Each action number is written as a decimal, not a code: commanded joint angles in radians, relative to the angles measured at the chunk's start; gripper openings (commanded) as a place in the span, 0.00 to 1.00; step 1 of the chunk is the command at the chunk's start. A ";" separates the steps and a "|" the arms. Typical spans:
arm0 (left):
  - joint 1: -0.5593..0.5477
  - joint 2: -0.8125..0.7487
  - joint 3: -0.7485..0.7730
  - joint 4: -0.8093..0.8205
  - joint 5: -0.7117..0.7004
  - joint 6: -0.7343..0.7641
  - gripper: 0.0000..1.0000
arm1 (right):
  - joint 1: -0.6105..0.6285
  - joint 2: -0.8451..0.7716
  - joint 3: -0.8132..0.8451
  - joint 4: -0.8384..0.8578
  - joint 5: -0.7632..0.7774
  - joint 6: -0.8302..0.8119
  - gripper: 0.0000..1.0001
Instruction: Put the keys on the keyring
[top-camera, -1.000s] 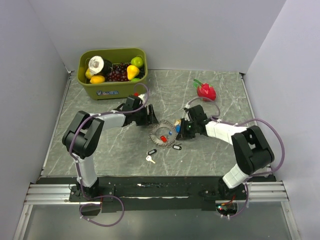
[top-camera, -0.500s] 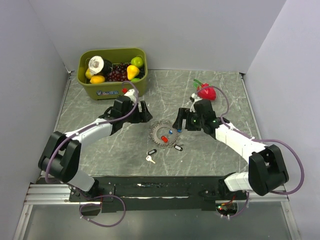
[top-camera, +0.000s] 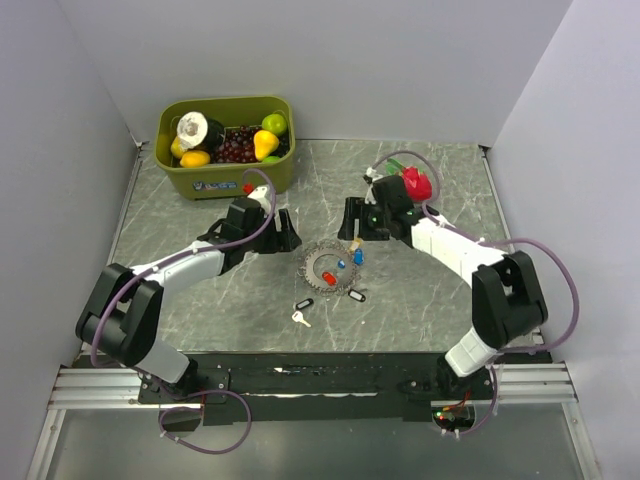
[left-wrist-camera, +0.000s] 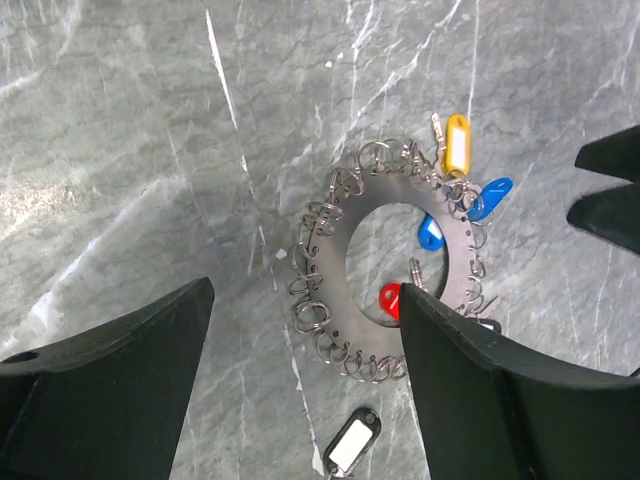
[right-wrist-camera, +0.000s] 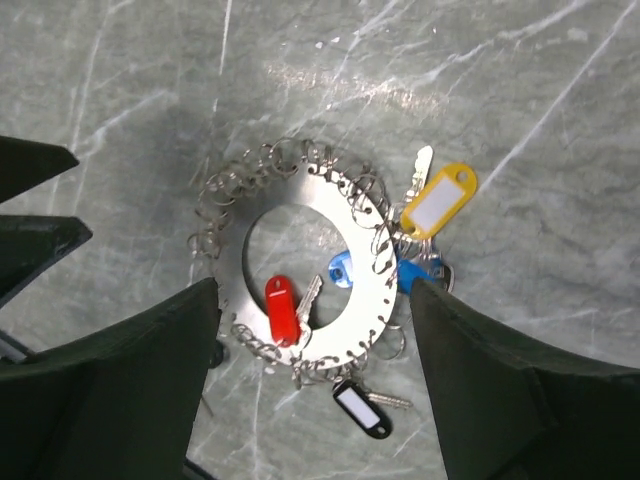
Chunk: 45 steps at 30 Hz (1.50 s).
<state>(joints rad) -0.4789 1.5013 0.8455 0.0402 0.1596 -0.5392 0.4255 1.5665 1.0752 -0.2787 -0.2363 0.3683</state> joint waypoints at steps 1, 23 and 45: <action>0.003 0.010 0.015 0.001 -0.011 -0.002 0.81 | 0.035 0.055 0.110 -0.091 0.061 -0.035 0.74; -0.001 0.088 0.049 -0.079 -0.035 0.025 0.80 | 0.117 0.135 0.155 -0.240 0.193 -0.092 0.42; -0.058 0.249 0.141 -0.108 -0.028 0.025 0.77 | 0.113 0.059 -0.133 -0.097 0.032 -0.031 0.34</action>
<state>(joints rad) -0.5278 1.7401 0.9619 -0.0711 0.1257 -0.5308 0.5430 1.6314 0.9642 -0.4511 -0.1493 0.3080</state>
